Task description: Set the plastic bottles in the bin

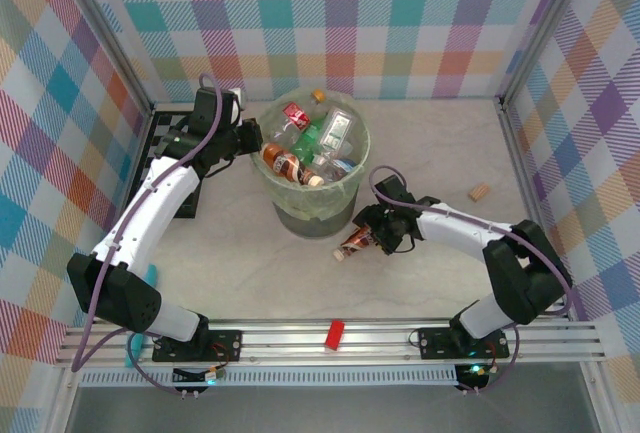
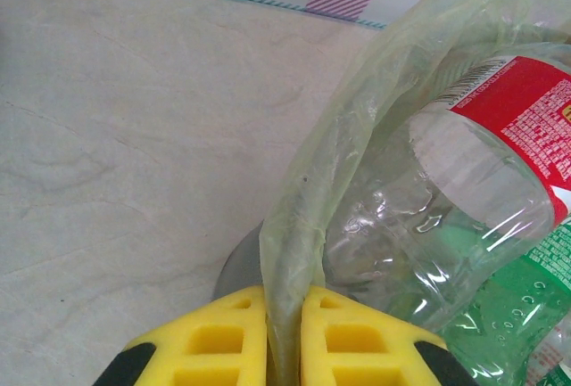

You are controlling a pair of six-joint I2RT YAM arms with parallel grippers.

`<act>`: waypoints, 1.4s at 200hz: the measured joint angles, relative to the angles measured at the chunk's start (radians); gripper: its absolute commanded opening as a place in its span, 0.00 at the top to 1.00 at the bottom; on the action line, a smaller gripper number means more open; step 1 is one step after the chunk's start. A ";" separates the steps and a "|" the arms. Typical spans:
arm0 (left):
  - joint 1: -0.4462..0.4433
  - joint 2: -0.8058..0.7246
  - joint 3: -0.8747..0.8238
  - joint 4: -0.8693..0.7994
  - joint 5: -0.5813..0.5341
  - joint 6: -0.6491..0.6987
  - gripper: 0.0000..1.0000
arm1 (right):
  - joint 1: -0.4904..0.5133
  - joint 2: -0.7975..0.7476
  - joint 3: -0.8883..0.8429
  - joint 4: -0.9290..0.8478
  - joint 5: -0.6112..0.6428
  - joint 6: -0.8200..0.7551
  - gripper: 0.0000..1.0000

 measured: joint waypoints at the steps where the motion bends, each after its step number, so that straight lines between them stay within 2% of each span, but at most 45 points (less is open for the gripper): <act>1: 0.000 0.000 0.000 0.000 0.000 0.000 0.92 | 0.000 0.000 0.000 0.000 0.000 0.000 0.33; 46: 0.001 -0.001 -0.001 0.001 0.009 0.000 0.92 | -0.005 -0.027 0.000 -0.021 0.024 -0.020 0.42; 110: 0.004 -0.001 -0.002 0.002 0.021 0.000 0.92 | -0.077 -0.214 0.033 -0.187 0.071 -0.123 0.45; 148: 0.006 -0.001 -0.003 0.004 0.037 0.000 0.92 | -0.114 -0.350 0.194 -0.349 0.123 -0.246 0.47; 182: 0.006 -0.001 -0.006 0.011 0.050 0.001 0.92 | -0.141 -0.404 0.482 -0.497 0.166 -0.417 0.50; 226: -0.002 0.000 -0.006 0.015 0.056 0.005 0.92 | -0.128 -0.344 0.796 -0.551 0.094 -0.584 0.51; 280: -0.022 0.005 -0.005 0.026 0.056 0.013 0.92 | 0.014 -0.035 1.118 -0.560 0.001 -0.740 0.51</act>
